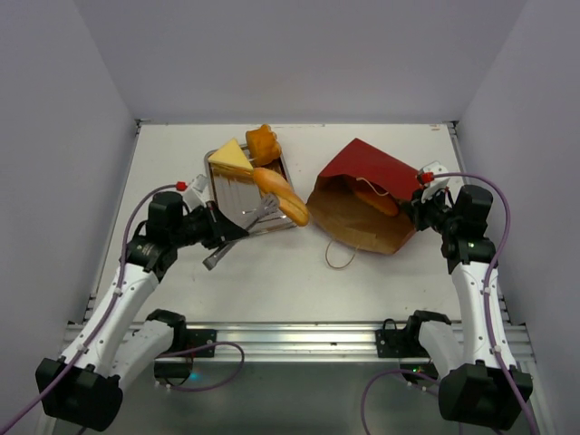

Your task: Take the fake bread out of the paper bag

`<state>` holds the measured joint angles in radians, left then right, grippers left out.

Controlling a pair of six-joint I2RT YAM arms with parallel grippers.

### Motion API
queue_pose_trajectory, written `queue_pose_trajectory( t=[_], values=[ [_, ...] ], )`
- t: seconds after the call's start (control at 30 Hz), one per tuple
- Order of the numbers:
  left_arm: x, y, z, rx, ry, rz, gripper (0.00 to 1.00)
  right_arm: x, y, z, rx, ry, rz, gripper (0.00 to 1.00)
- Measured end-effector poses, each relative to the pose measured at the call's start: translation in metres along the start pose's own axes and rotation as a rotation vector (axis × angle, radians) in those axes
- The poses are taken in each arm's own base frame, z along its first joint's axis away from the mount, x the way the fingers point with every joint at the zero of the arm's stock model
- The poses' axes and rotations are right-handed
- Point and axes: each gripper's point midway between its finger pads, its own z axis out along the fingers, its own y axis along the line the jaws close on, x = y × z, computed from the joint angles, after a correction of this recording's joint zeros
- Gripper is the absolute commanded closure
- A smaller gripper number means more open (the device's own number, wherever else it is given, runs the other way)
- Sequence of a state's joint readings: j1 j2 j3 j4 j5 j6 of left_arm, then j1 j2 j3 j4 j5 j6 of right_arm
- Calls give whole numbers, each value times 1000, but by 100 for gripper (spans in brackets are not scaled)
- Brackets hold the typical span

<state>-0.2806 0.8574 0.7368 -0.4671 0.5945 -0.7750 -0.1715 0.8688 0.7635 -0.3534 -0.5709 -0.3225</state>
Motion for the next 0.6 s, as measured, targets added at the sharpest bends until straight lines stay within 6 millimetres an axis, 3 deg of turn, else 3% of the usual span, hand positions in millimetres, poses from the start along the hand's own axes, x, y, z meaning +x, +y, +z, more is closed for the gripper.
queue_pose_trajectory(
  t=[0.07,0.3,0.6],
  values=[
    [-16,13,3,-2,-62,-45,100,0,0,0,0,-1,0,100],
    [-62,84,12,-48,-210,-294,100,0,0,0,1,-2,-1,100],
    [-107,101,-14,36,-329,-319,100,0,0,0,1,-2,-1,100]
  ],
)
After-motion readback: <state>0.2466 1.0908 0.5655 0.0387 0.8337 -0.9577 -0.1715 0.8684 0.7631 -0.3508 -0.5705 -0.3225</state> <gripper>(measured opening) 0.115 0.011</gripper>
